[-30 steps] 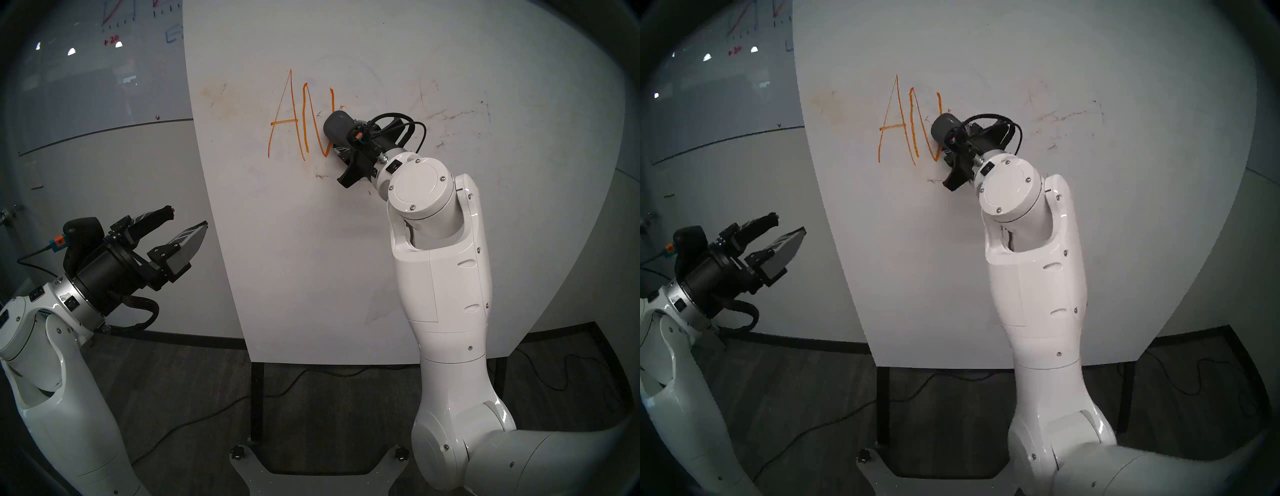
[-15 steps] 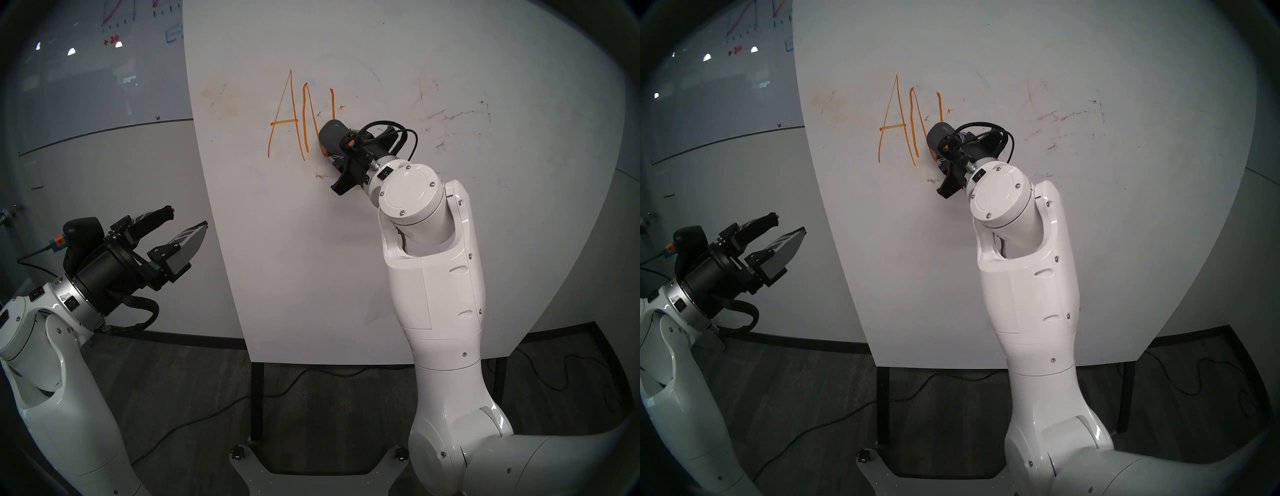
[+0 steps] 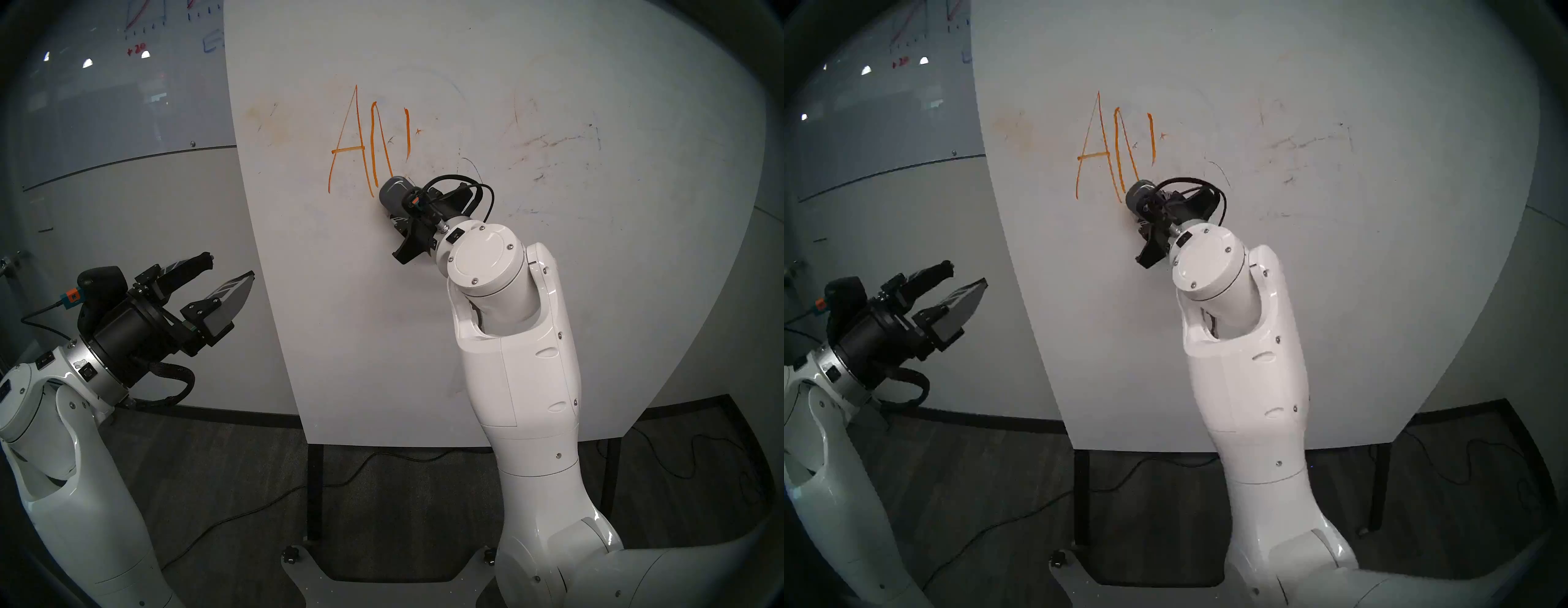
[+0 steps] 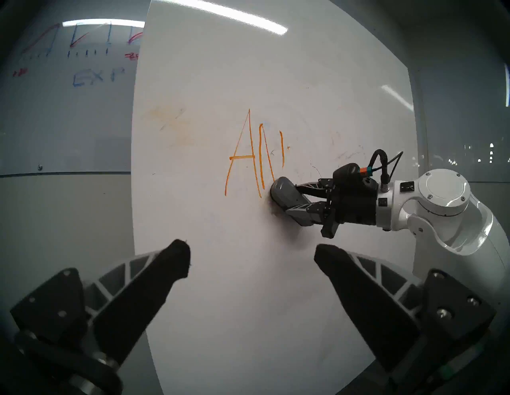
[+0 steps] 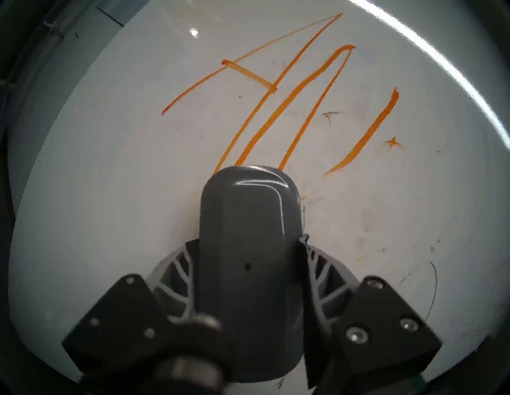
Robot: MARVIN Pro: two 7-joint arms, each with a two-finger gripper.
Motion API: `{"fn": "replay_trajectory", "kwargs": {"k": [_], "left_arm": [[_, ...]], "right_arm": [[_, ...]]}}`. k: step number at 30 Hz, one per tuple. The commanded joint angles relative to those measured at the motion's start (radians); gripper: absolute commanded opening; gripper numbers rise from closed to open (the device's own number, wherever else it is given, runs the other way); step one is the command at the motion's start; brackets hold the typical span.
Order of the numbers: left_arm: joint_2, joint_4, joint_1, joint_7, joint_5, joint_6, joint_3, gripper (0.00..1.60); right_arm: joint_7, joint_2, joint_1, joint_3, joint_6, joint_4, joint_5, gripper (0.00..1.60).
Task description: Erase all marks on the whiteboard with the eraser
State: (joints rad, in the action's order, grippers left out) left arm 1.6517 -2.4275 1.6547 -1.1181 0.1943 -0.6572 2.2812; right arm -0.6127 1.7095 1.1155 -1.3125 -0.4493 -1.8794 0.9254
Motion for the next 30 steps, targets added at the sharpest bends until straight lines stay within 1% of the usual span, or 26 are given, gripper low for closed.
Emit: {"fn": "replay_trajectory", "kwargs": {"k": [1, 3, 4, 9, 12, 17, 21, 23, 25, 28, 30], "left_arm": [[-0.002, -0.016, 0.001, 0.001, 0.004, -0.001, -0.002, 1.60], [-0.002, -0.016, 0.001, 0.001, 0.004, -0.001, -0.002, 1.60], [-0.002, -0.016, 0.001, 0.001, 0.003, -0.001, -0.002, 1.60], [-0.002, -0.016, 0.001, 0.001, 0.003, -0.001, -0.002, 1.60], [-0.002, -0.016, 0.001, 0.000, 0.003, -0.001, -0.002, 1.60], [-0.002, -0.016, 0.001, 0.001, 0.003, -0.001, -0.002, 1.60], [-0.002, -0.016, 0.001, 0.000, 0.003, -0.001, -0.002, 1.60], [-0.002, -0.016, 0.001, 0.000, 0.003, -0.001, -0.002, 1.60], [-0.002, -0.016, 0.001, 0.000, 0.003, -0.001, -0.002, 1.60], [-0.002, -0.016, 0.001, 0.000, 0.003, -0.001, -0.002, 1.60], [-0.002, -0.016, 0.001, 0.000, 0.003, -0.001, -0.002, 1.60]], "right_arm": [[0.051, 0.044, -0.030, 0.017, 0.007, -0.003, 0.000, 0.00], [0.059, 0.052, -0.034, 0.017, 0.004, 0.003, -0.003, 0.00], [0.074, 0.074, -0.044, 0.020, -0.002, 0.017, -0.008, 0.00], [0.102, 0.118, -0.060, 0.031, -0.021, 0.044, -0.018, 0.00], [0.111, 0.125, -0.070, 0.038, -0.032, 0.053, -0.025, 0.00], [0.156, 0.155, -0.092, 0.041, -0.048, 0.090, -0.017, 0.00], [0.209, 0.168, -0.115, 0.040, -0.051, 0.125, -0.005, 0.00], [0.220, 0.171, -0.121, 0.038, -0.053, 0.134, -0.003, 0.00], [0.257, 0.177, -0.138, 0.035, -0.049, 0.161, 0.005, 0.00], [0.279, 0.181, -0.147, 0.032, -0.045, 0.177, 0.010, 0.00], [0.316, 0.189, -0.159, 0.024, -0.039, 0.203, 0.017, 0.00]]}}
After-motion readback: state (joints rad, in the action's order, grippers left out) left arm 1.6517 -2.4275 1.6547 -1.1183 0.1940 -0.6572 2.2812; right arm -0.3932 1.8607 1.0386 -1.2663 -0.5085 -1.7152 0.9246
